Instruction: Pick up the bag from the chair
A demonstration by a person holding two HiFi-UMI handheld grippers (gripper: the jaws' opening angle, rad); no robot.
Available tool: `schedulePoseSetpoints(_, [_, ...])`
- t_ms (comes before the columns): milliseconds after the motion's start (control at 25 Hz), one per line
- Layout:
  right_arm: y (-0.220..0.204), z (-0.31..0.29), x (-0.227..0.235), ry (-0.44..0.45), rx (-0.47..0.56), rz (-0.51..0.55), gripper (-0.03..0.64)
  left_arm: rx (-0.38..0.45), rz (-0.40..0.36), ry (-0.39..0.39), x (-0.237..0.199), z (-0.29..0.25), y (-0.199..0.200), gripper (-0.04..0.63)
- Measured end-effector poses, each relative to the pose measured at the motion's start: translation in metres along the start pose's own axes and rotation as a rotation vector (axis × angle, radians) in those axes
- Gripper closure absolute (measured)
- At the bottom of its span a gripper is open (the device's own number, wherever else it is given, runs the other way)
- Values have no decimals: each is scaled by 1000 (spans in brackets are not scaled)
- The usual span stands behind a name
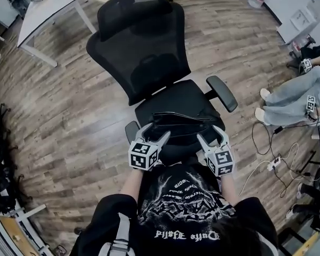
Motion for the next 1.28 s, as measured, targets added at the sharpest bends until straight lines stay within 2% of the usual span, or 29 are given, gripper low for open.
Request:
schedulePoseSetpoints(160, [-2, -28, 29, 68, -48, 53, 331, -32, 33, 74, -17, -24, 6, 279])
schedulePoseSetpoints(280, [-6, -55, 46, 115, -86, 126, 331, -14, 32, 138, -36, -37, 14, 279])
schedulePoseSetpoints(360, [-13, -71, 54, 154, -119, 168, 331, -13, 57, 156, -48, -44, 13, 279])
schedulePoseSetpoints(600, [-38, -112, 66, 305, -222, 274, 331, -102, 109, 192, -79, -75, -2, 279])
schedulePoseSetpoints(760, [-52, -131, 72, 366, -274, 304, 331, -144, 198, 241, -101, -92, -19, 279])
schedulePoseSetpoints(1040, [-77, -158, 77, 425, -347, 275, 331, -182, 257, 226, -127, -106, -27, 279])
schedulePoseSetpoints(1200, [-94, -173, 76, 468, -390, 214, 331, -244, 311, 95, -135, -119, -44, 279])
schedulePoseSetpoints(1280, [-102, -181, 74, 477, -399, 210, 331, -261, 309, 64, -142, -124, -49, 279])
Point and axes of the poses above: the fingertips, and each gripper's own axes: z backward along the fingers, x to its right, y out of its top, the point moved 4 cm from there along z, backward along the fingers, and after that the axes turned 10 degrees about -y, right-handed, at the moved point
